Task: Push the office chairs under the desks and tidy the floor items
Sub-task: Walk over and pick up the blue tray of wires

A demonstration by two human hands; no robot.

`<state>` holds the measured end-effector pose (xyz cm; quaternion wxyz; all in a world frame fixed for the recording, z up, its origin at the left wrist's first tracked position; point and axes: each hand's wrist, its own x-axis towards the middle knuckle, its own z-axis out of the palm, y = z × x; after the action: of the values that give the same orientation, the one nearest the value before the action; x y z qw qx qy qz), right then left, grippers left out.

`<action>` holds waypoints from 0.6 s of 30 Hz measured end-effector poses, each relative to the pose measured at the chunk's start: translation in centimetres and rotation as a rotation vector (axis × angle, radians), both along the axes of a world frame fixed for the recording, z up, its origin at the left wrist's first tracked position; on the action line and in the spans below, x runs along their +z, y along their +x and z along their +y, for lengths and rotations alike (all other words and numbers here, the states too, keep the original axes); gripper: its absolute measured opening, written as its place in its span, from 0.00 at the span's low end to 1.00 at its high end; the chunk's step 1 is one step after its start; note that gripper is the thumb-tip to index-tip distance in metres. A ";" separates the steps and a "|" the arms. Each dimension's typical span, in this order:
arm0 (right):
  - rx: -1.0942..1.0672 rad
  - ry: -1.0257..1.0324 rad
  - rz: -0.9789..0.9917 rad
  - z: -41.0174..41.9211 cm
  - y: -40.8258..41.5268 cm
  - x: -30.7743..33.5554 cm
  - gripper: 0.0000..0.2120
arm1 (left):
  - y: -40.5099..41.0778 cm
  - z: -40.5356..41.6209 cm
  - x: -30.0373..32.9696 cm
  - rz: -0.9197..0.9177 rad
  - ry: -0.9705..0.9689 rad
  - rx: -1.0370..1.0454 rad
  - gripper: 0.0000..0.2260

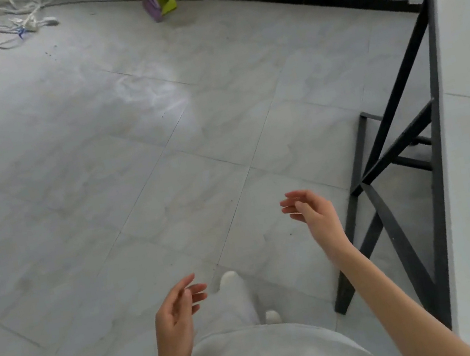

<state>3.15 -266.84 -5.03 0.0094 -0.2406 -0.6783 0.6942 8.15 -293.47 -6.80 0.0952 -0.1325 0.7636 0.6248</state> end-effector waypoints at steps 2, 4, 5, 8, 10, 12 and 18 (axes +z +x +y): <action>-0.052 0.010 0.015 1.8 -5.0 -0.7 0.14 | -5.8 1.5 -1.0 0.004 -0.007 -0.003 0.14; -0.101 0.023 0.017 3.6 -9.7 -1.8 0.13 | -12.2 3.4 -1.8 0.011 -0.004 -0.041 0.14; -0.121 0.029 0.016 4.4 -11.9 -2.5 0.13 | -15.7 4.6 -2.1 0.016 -0.002 -0.076 0.14; -0.190 0.013 -0.034 6.5 -17.5 -4.2 0.15 | -26.6 8.3 -2.1 0.020 0.005 -0.212 0.14; -0.263 -0.009 -0.070 7.9 -20.3 -4.5 0.16 | -33.7 11.5 -0.8 0.045 -0.001 -0.306 0.14; -0.343 -0.034 -0.100 9.4 -22.6 -4.5 0.16 | -40.5 15.1 0.5 0.066 -0.006 -0.407 0.14; -0.570 -0.071 -0.119 16.4 -30.9 -3.8 0.14 | -57.0 28.2 2.5 0.139 -0.007 -0.637 0.11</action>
<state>-27.73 -250.48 -8.85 0.1558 -0.4619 -0.5581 0.6715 -48.88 -265.28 -4.27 0.2333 0.1557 0.7734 0.5685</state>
